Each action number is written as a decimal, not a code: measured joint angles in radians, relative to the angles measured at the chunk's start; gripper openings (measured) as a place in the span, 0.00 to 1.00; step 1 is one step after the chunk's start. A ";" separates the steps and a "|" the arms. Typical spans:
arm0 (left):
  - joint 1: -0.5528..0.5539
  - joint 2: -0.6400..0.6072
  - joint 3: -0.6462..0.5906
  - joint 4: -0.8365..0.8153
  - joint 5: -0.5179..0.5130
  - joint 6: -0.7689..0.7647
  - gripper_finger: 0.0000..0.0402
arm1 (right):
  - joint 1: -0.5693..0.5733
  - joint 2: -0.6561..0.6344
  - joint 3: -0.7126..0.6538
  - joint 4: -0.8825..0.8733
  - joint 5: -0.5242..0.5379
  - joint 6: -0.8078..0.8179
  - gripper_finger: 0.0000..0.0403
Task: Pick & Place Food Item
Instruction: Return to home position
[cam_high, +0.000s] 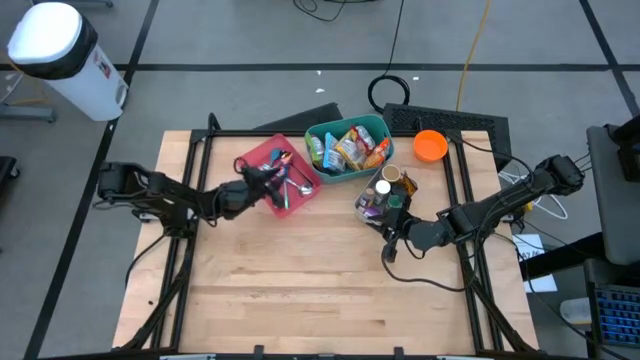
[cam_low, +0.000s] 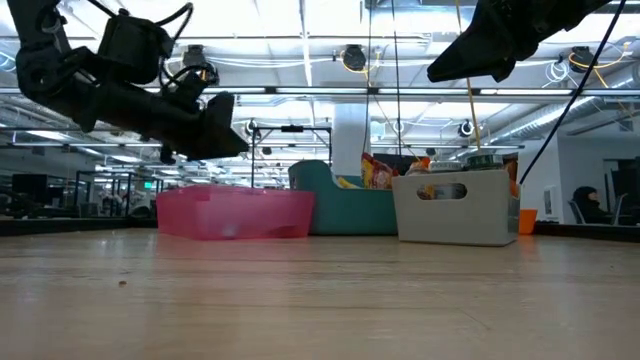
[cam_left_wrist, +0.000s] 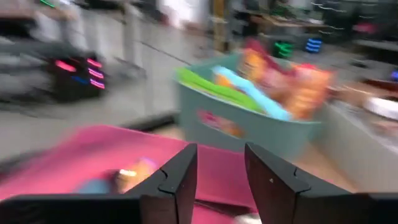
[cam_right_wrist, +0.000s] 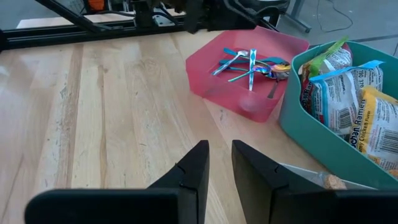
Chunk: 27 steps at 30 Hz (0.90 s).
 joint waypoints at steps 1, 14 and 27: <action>0.005 -0.011 0.006 -0.023 0.058 -0.022 0.35 | 0.000 0.000 0.000 0.000 0.000 0.000 0.15; -0.025 -0.272 0.414 -0.876 0.493 -0.167 0.27 | 0.000 0.000 0.000 -0.005 0.000 0.000 0.15; -0.072 -0.404 0.528 -1.018 0.870 0.319 0.27 | 0.001 0.000 0.000 -0.007 -0.002 0.000 0.15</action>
